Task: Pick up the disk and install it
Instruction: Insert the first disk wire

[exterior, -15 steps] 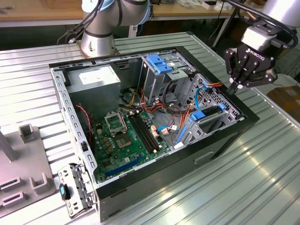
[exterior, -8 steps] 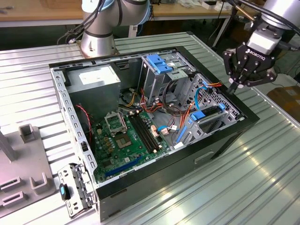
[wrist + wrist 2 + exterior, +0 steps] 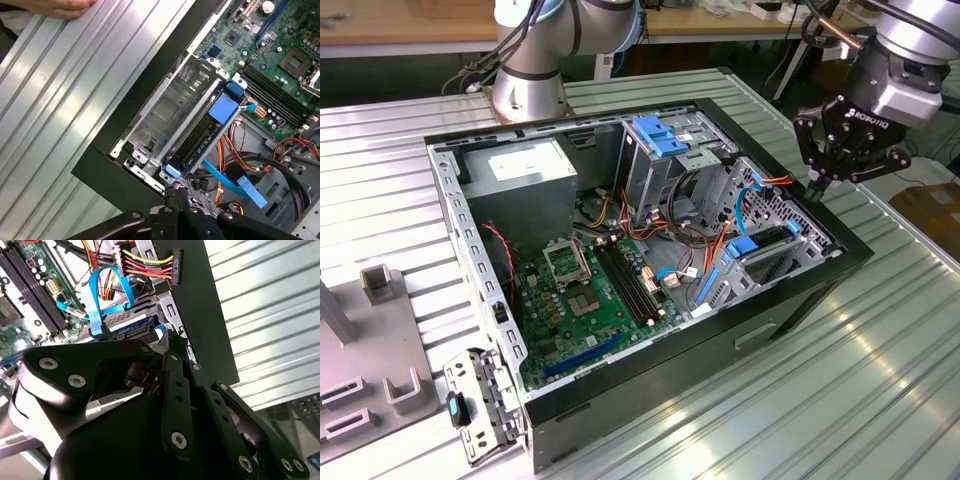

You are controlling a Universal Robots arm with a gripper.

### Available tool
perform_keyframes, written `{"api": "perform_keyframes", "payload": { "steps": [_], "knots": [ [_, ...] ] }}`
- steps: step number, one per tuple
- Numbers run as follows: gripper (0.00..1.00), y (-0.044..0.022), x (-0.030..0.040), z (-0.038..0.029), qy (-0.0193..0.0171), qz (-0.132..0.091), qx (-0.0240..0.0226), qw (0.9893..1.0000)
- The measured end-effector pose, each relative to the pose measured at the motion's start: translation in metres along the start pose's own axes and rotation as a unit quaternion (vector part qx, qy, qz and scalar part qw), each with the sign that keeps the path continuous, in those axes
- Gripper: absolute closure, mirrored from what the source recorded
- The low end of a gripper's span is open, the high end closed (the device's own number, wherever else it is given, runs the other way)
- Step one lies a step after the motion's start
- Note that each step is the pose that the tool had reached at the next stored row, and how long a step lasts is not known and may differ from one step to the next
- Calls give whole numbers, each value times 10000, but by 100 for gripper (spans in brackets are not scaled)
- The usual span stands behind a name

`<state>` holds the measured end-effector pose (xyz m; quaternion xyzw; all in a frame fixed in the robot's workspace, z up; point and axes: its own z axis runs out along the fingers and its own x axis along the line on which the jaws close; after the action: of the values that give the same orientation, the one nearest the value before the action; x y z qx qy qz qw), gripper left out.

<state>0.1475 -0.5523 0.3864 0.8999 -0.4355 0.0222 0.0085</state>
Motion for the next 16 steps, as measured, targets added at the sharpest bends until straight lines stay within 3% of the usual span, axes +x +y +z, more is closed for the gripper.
{"api": "perform_keyframes", "payload": {
  "steps": [4,6,9,12,16],
  "knots": [
    [89,0,0,1,-1,-376,18,9993],
    [89,0,0,2,-4,-880,42,9961],
    [89,-10,-13,3,-6,-1139,55,9935],
    [89,-92,-88,7,-6,-1285,61,9917],
    [89,-156,-126,11,-6,-1427,68,9897]
  ]
}}
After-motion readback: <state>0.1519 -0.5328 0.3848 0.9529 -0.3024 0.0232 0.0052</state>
